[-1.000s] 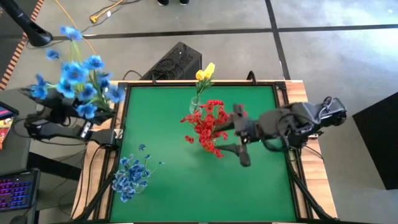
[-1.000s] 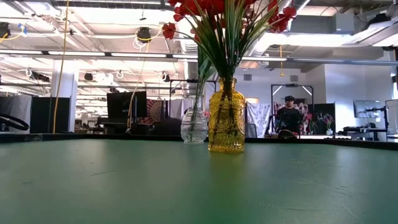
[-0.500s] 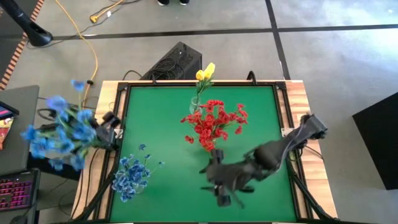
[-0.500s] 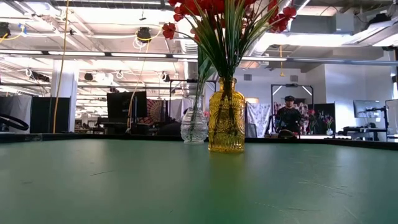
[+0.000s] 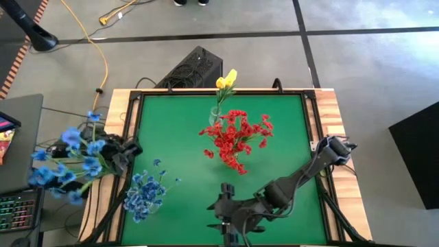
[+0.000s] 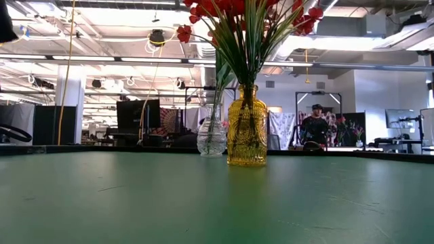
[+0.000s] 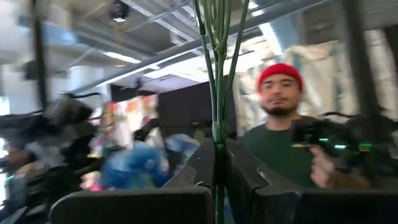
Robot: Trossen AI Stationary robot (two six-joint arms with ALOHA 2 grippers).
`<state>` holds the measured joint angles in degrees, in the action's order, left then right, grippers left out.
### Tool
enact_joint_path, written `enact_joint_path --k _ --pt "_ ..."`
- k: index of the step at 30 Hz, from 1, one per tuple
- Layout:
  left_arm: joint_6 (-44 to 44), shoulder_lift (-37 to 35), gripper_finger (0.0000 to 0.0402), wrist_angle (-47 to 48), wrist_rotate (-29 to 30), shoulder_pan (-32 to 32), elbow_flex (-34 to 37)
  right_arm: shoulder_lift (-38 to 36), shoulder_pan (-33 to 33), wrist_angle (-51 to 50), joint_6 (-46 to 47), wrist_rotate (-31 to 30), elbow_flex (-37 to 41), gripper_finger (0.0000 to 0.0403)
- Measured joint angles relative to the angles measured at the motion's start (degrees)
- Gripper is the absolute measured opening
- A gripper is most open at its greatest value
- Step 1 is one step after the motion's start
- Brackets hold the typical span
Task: Sort flowers into vase by color
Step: Put the blue flowers into the bottom transparent vase
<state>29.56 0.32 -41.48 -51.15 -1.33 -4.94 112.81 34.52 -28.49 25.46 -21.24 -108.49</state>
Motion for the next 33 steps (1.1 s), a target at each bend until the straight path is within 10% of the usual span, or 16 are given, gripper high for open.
enact_joint_path --k 33 --pt "-38.36 15.76 0.0000 6.03 16.74 -39.91 4.51 2.85 -1.75 4.79 6.65 -7.60 0.00 0.0270"
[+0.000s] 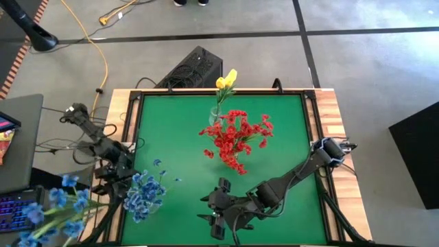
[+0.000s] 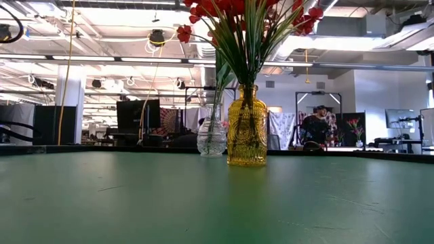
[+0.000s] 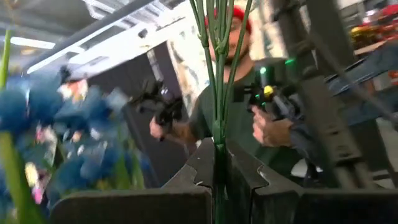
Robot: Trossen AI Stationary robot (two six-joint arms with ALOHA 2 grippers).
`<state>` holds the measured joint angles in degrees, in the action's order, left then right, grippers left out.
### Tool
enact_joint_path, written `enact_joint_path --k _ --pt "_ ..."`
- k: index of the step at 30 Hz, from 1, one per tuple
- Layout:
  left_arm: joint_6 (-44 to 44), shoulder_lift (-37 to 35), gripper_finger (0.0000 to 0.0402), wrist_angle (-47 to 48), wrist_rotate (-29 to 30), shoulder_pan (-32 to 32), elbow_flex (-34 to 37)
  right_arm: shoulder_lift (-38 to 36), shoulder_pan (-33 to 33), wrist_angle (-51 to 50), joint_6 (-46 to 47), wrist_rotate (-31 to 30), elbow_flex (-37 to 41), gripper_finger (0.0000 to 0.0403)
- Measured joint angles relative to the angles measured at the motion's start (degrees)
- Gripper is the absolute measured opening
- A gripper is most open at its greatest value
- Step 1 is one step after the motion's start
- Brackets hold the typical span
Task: Sort flowers into vase by color
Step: Put the blue flowers into the bottom transparent vase
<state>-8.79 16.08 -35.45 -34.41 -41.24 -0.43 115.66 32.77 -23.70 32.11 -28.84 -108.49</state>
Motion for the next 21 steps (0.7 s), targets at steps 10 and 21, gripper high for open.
enact_joint_path --k 10,21 --pt "-1.96 8.02 0.0000 -3.81 7.72 -2.70 0.02 0.00 -1.22 0.26 -0.01 0.00 0.00 0.0270" --pt "-4.14 15.03 0.0000 -7.29 8.76 -3.97 0.07 0.00 -1.72 0.21 -0.01 0.31 0.00 0.0270"
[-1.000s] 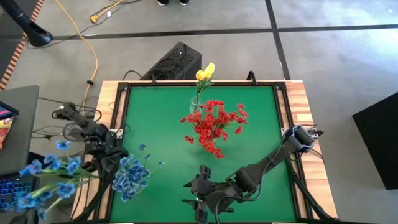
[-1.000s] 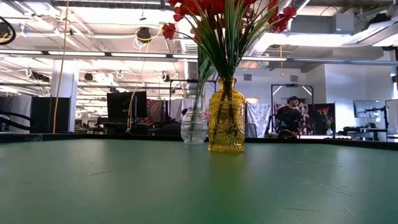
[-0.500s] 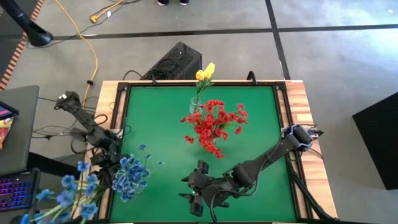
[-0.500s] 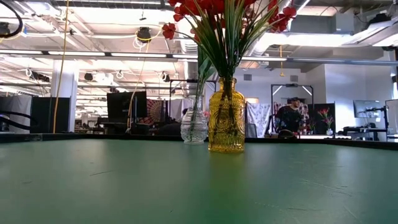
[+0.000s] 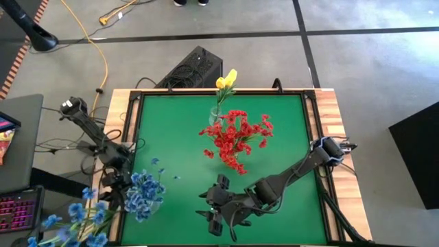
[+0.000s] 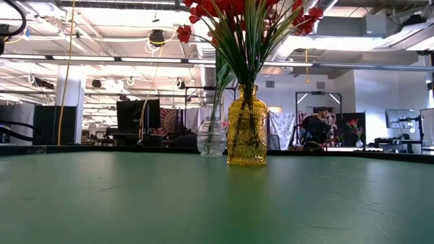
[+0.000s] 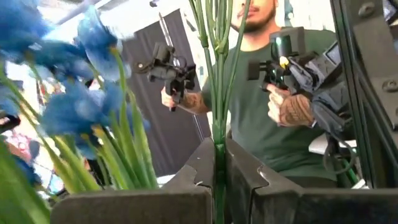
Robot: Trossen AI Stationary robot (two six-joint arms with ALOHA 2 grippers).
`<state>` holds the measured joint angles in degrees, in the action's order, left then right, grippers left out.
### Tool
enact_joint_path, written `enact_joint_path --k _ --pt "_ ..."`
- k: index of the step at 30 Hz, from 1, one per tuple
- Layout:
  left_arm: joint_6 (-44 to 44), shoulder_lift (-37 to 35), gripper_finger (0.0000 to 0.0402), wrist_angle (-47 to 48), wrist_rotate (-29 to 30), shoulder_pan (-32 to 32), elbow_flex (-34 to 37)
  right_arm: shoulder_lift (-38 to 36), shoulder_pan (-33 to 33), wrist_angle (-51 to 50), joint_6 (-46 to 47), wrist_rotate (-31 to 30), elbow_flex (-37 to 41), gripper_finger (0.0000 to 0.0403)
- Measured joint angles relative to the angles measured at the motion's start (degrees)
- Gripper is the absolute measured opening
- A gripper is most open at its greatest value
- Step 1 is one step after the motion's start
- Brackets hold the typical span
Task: Sort flowers into vase by color
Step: Put the blue flowers into the bottom transparent vase
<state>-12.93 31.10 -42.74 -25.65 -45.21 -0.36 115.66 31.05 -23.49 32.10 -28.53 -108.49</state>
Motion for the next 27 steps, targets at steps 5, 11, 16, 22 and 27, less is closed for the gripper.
enact_joint_path --k 5,11,16,22,27 --pt "0.45 3.24 0.0000 0.01 1.61 -0.01 0.00 0.00 -0.02 0.00 -0.02 0.00 0.00 0.0270" --pt "0.24 6.27 0.0000 -0.01 3.96 0.02 0.00 -0.02 -0.02 -0.01 0.49 0.17 0.00 0.0270" --pt "-0.33 6.35 0.0000 0.54 4.11 0.04 0.00 -0.04 -0.04 0.02 0.92 0.20 0.00 0.0270" --pt "0.15 6.33 0.0000 1.80 5.14 0.49 0.00 -0.07 -0.04 0.04 1.53 0.20 0.00 0.0270" --pt "1.35 5.62 0.0000 2.40 4.92 1.38 0.00 -0.07 -0.04 0.06 1.55 0.20 0.00 0.0270"
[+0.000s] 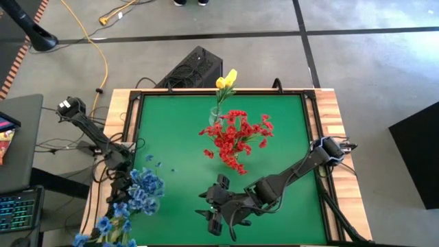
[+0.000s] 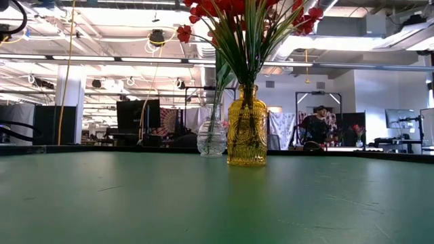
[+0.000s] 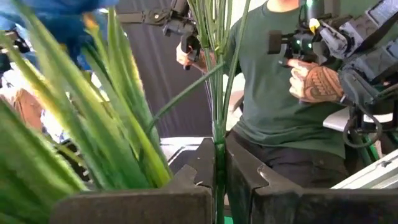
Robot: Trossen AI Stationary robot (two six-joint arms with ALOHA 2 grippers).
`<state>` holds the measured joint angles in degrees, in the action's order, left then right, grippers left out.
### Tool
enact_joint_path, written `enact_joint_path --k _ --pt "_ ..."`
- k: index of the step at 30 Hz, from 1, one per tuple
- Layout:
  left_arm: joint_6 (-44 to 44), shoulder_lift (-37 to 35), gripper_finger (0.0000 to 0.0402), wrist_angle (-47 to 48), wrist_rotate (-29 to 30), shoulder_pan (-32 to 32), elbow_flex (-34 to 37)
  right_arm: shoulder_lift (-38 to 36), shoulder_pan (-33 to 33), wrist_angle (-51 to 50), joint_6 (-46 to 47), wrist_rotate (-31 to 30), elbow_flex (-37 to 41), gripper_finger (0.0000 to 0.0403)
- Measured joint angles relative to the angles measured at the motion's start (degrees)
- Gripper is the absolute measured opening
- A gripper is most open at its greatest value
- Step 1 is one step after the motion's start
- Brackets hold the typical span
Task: Sort flowers into vase by color
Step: Put the blue flowers into the bottom transparent vase
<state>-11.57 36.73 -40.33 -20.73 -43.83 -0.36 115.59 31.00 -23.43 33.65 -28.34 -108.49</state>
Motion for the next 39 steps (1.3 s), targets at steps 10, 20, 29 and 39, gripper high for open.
enact_joint_path --k 10,20,29,39 --pt "1.25 -6.73 0.0000 7.89 -1.49 1.16 0.00 0.00 0.00 -0.01 -0.01 0.00 0.00 0.0270" --pt "0.27 -7.49 0.0000 10.50 -0.51 1.16 0.00 0.00 -0.30 -0.01 -0.02 0.00 0.00 0.0270" --pt "0.26 -7.51 0.0000 12.38 0.73 1.16 0.00 0.00 -1.42 4.17 -0.29 1.47 0.00 0.0270" --pt "1.58 -7.51 0.0000 12.39 1.94 1.16 0.00 -0.06 -0.44 22.22 -28.73 5.24 -0.09 0.0270"
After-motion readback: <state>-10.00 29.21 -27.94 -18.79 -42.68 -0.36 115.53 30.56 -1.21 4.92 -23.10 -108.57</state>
